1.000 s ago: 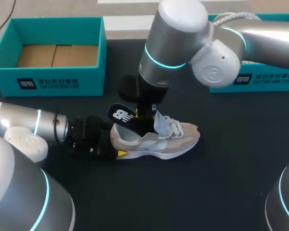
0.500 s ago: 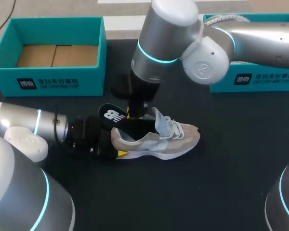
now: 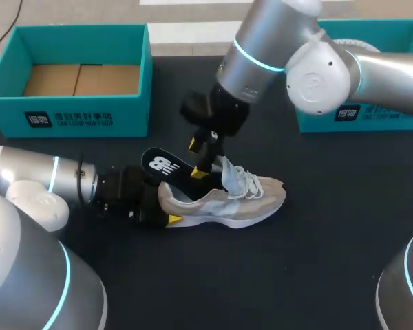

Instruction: Take the shoe out of the shoebox, open the shoe tongue, remove and reinsert the insole, then place the shoe into the shoebox

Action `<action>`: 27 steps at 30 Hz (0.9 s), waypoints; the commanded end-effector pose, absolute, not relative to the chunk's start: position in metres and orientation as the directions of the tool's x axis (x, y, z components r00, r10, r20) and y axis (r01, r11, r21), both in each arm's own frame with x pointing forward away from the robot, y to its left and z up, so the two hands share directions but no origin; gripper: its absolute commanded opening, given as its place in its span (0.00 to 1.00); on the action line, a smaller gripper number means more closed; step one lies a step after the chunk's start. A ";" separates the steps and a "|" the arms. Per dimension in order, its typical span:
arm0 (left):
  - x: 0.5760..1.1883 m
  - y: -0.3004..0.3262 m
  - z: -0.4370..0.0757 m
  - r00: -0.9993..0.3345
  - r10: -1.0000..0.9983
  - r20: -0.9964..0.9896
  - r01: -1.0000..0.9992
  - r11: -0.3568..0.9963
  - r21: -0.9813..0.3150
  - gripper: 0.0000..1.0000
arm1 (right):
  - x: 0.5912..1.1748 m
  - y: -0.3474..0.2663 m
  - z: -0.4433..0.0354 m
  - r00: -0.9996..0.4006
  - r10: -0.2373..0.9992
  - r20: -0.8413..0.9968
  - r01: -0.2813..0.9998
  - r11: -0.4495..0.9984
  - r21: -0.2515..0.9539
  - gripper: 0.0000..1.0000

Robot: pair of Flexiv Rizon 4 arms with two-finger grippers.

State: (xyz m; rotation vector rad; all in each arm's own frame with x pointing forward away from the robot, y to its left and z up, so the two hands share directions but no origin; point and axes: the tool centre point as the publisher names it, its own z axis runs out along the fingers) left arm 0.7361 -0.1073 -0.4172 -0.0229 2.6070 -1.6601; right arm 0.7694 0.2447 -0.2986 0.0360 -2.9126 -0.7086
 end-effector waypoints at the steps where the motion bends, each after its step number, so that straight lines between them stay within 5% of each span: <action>1: 0.736 -0.108 -0.418 -0.999 -0.039 -0.035 0.015 0.424 -0.906 0.00 | 0.767 0.243 -0.300 -0.990 -0.054 0.129 0.012 0.884 0.468 1.00; 6: 0.736 -0.108 -0.418 -0.999 -0.039 -0.035 0.015 0.424 -0.906 0.00 | 0.770 0.245 -0.298 -0.989 -0.035 0.147 0.037 0.887 0.461 1.00; 15: 0.736 -0.108 -0.418 -0.999 -0.039 -0.035 0.015 0.424 -0.906 0.00 | 0.768 0.244 -0.286 -0.893 -0.085 0.442 0.191 0.818 0.543 1.00; 27: 0.736 -0.108 -0.418 -0.999 -0.039 -0.035 0.015 0.424 -0.906 0.00 | 0.759 0.263 -0.297 -0.819 -0.174 0.547 0.201 0.806 0.557 1.00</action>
